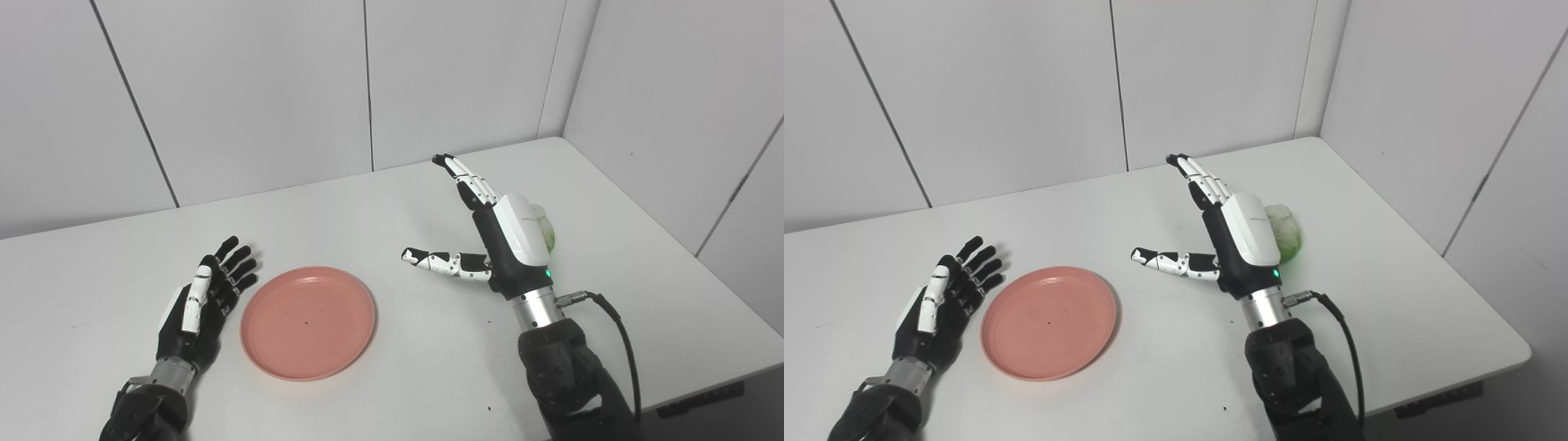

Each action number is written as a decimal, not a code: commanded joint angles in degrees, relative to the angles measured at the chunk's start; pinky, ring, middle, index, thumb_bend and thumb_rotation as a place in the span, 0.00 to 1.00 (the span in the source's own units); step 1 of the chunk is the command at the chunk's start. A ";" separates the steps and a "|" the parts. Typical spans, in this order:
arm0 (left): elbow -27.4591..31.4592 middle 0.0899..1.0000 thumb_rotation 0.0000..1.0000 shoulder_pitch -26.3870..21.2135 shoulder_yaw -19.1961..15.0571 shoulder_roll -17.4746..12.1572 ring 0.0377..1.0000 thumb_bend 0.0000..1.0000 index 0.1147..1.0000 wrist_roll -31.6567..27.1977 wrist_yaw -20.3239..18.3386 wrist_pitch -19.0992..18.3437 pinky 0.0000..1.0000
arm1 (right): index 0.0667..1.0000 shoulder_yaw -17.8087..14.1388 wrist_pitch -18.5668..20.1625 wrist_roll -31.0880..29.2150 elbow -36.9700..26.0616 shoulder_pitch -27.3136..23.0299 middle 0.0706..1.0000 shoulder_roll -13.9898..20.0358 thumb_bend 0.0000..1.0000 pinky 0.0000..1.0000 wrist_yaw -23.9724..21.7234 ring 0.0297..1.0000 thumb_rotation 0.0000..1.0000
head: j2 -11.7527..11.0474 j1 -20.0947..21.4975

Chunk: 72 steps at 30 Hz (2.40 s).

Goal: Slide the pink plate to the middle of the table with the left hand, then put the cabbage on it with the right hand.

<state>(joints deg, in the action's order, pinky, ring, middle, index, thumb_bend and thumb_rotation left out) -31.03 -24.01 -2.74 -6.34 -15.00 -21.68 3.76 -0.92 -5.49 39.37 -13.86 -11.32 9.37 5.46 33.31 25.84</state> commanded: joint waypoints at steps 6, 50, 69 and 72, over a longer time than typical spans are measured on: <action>-6.09 0.89 0.96 3.36 -1.15 -1.11 0.87 0.52 0.87 -0.45 -1.11 0.77 0.86 | 0.91 -3.91 2.51 -0.27 -1.31 -3.68 0.94 2.56 0.80 0.77 1.39 0.89 0.60 | -0.16 1.41; -7.81 0.86 0.94 2.60 -3.47 -3.90 0.85 0.49 0.85 -2.88 -4.36 -0.41 0.82 | 1.00 -8.02 21.60 2.82 1.79 -3.32 0.99 7.88 1.00 0.56 -0.31 0.75 0.53 | 2.64 5.66; -8.17 0.86 0.95 2.68 -3.67 -5.07 0.84 0.49 0.84 -3.78 -5.01 -0.82 0.81 | 1.00 -5.25 24.07 3.85 7.65 -5.15 0.99 8.62 1.00 0.75 0.02 0.91 0.60 | 3.28 6.05; -8.33 0.86 0.95 2.65 -3.68 -5.16 0.84 0.49 0.84 -3.59 -4.94 -0.78 0.81 | 1.00 -5.29 24.45 3.71 7.82 -5.27 0.99 8.85 1.00 0.77 -0.53 0.92 0.60 | 3.36 6.10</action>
<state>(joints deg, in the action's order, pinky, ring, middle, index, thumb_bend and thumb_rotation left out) -35.95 -25.70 -6.35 -11.09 -18.73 -26.76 4.88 -5.94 17.58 42.85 -5.00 -14.23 17.03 3.47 36.74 31.99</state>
